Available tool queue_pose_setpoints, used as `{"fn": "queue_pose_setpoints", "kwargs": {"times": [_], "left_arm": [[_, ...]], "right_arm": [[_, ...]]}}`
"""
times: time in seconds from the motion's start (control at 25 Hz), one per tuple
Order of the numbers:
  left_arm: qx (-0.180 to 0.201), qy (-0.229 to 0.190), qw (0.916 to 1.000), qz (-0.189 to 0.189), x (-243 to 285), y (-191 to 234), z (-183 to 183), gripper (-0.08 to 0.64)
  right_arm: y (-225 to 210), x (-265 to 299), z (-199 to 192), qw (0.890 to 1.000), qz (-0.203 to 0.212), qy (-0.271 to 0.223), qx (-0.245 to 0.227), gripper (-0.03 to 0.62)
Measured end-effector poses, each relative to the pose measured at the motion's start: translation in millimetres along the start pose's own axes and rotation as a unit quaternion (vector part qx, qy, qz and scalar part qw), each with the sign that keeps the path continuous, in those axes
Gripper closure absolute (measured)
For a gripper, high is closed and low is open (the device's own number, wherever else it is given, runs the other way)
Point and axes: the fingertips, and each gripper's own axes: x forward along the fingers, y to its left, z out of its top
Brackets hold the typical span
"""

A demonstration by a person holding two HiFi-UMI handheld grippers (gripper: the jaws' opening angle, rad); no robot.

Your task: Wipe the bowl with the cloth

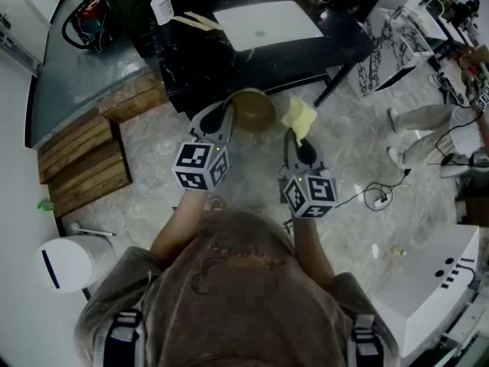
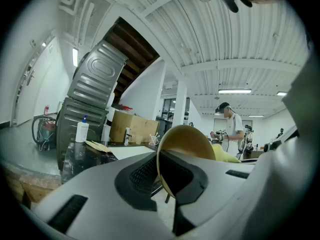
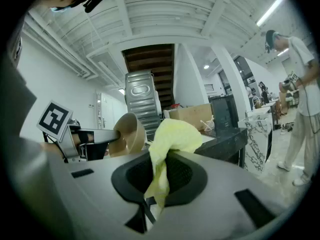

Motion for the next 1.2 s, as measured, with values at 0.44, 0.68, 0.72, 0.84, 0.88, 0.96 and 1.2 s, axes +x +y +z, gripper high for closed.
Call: {"fn": "queue_pose_setpoints", "kwargs": {"times": [0.44, 0.68, 0.72, 0.84, 0.88, 0.96, 1.2], "left_arm": [[-0.019, 0.002, 0.9994, 0.03, 7, -7, -17, 0.543], [-0.023, -0.006, 0.9986, 0.047, 18, -20, -23, 0.543], [-0.023, -0.006, 0.9986, 0.048, 21, -22, -24, 0.543], [-0.023, -0.006, 0.9985, 0.049, 32, -26, -25, 0.543], [-0.022, -0.006, 0.9985, 0.05, 37, -26, -25, 0.543], [-0.02, -0.005, 0.9985, 0.051, 49, -24, -26, 0.543], [-0.013, -0.011, 0.9989, 0.045, 98, -13, -18, 0.543]], "right_arm": [[-18, -5, -2, 0.999, 0.042, 0.014, -0.008, 0.561], [-41, -12, -2, 0.998, 0.062, 0.014, -0.007, 0.561], [-44, -12, -2, 0.998, 0.065, 0.014, -0.006, 0.561], [-50, -8, -2, 0.997, 0.078, 0.017, 0.006, 0.561], [-51, -4, -2, 0.996, 0.083, 0.018, 0.013, 0.56], [-55, 4, -2, 0.996, 0.09, 0.019, 0.018, 0.561], [-80, 40, 5, 0.995, 0.093, 0.015, 0.013, 0.561]]}}
